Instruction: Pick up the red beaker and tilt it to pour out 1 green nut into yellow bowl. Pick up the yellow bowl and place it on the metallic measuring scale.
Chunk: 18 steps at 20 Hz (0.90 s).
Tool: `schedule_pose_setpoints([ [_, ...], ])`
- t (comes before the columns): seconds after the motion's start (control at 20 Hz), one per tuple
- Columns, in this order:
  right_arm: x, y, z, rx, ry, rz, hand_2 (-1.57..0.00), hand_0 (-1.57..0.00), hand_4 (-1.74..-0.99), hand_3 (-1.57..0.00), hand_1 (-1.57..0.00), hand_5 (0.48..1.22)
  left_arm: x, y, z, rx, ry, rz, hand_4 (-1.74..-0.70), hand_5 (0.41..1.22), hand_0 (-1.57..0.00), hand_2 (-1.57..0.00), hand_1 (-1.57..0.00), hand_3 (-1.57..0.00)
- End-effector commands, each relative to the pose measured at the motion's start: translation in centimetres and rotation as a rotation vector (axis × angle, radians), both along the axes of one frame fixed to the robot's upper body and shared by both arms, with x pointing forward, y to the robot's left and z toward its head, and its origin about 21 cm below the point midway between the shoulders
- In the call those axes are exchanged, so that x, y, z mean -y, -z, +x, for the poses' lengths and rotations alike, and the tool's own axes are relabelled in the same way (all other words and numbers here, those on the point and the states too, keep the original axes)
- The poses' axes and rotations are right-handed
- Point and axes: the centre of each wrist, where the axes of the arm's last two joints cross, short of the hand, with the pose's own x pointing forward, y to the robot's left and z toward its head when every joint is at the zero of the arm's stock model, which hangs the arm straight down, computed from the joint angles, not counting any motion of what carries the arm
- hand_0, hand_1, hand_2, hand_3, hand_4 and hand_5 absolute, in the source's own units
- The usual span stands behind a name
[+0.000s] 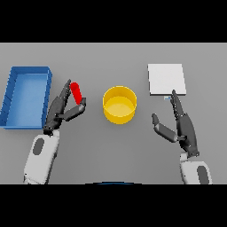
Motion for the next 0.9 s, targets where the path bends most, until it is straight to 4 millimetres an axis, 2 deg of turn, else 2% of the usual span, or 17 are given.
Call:
schedule_pose_setpoints([
  [0.0,-0.1,0.0,-0.1,0.013,0.002,0.005,0.0,0.0,-1.339,0.0,0.0,0.688,0.3,0.2,0.5,0.003,-0.002,-0.008,-1.35,0.718,0.0,0.0,0.0,0.0],
  [0.25,0.1,-0.2,0.3,0.011,0.005,0.006,0.0,0.0,-1.336,0.0,0.0,0.688,0.4,0.1,2.5,0.027,0.012,-0.006,-1.32,0.713,0.0,0.0,0.0,0.0],
  [0.5,0.0,-0.1,-0.3,0.021,-0.002,0.014,0.0,0.0,-1.324,0.0,0.0,0.683,0.6,0.2,3.8,0.015,0.024,0.003,-1.31,0.706,0.0,0.0,0.0,0.0],
  [0.75,0.2,-0.3,-0.2,0.006,0.016,0.001,0.0,0.0,-1.298,0.0,0.0,0.682,1.0,0.5,5.1,0.036,0.04,-0.015,-1.36,0.735,0.0,0.0,0.0,0.0],
  [0.8,0.0,-0.4,-0.2,0.014,0.019,-0.002,0.0,0.0,-1.295,0.0,0.0,0.683,1.4,0.6,5.3,0.034,0.031,-0.024,-1.39,0.752,0.0,-0.03,0.0,0.0],
  [0.85,0.3,-0.4,-0.2,0.022,0.018,-0.008,0.0,0.0,-1.291,0.0,0.0,0.684,1.6,0.6,5.3,0.044,0.021,-0.039,-1.42,0.77,-0.08,-0.12,-0.08,-0.08],
])
